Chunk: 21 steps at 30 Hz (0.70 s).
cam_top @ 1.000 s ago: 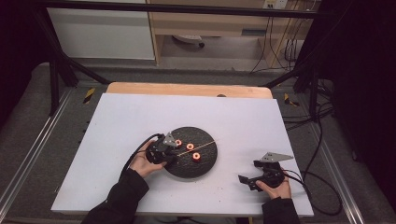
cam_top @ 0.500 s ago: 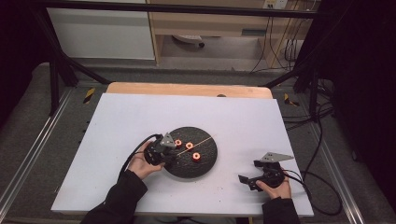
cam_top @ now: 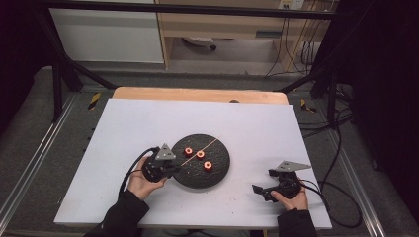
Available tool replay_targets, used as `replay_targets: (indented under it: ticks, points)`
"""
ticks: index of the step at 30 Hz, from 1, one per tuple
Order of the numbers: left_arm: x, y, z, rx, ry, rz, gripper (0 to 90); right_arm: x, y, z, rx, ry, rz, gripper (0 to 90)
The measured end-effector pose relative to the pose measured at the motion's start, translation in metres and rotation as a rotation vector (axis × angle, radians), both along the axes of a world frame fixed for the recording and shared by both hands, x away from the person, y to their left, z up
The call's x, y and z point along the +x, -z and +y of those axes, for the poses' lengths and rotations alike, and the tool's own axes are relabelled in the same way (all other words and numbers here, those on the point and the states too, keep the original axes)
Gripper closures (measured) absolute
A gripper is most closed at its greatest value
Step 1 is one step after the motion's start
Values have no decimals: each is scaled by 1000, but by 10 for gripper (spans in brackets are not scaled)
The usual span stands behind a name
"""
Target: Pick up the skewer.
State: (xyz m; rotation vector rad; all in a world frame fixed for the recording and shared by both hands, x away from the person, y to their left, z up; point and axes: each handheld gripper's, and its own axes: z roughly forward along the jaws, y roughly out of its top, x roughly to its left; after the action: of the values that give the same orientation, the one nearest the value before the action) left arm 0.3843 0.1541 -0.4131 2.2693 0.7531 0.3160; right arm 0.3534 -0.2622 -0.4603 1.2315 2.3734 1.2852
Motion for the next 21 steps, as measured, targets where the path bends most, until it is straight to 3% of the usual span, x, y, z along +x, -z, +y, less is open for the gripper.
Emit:
replay_targets:
  ticks: [8,21]
  points:
    - [-19,6,21,-73,-84,-18,882,0,1,0,-2,2,-1,13]
    - [-45,17,48,-127,-160,-47,882,1,1,1,1,11,5,10]
